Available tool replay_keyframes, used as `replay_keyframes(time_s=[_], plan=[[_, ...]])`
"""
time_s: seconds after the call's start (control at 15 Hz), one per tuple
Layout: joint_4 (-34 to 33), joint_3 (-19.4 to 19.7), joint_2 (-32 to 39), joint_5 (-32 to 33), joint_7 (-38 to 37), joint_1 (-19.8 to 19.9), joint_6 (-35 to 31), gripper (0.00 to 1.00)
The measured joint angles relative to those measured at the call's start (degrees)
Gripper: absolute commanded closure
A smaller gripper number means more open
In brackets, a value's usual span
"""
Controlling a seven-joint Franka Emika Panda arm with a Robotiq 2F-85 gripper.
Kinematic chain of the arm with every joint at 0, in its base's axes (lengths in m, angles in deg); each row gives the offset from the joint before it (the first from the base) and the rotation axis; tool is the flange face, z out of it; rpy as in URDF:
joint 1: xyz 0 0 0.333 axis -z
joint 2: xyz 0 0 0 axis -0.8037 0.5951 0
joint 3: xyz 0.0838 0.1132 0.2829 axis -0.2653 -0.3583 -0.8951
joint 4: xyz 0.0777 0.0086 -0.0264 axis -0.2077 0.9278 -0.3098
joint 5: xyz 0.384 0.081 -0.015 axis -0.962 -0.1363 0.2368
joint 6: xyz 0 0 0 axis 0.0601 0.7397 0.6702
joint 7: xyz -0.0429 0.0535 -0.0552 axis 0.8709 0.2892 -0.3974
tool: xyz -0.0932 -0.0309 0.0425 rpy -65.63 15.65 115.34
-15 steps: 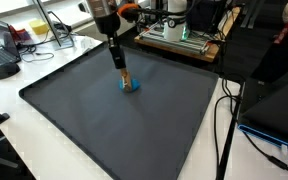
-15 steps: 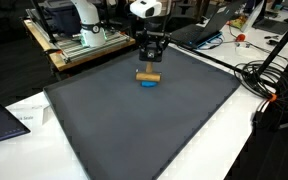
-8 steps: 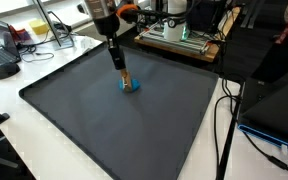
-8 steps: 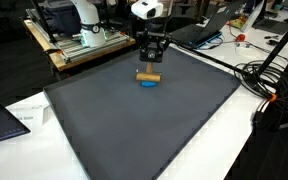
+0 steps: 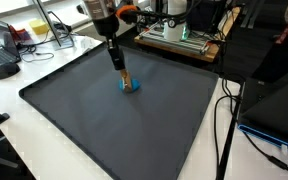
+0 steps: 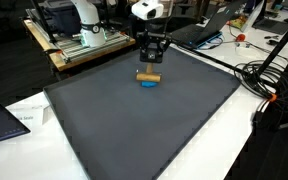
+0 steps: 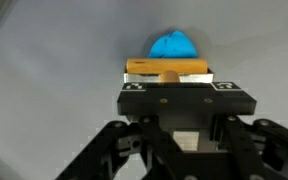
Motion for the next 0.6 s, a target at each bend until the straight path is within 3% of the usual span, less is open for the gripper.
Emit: replay_keyframes(time_s=[0.6], plan=[[-0.1,0.3,0.2,0.0,0.0,0.0,-0.5,0.78]])
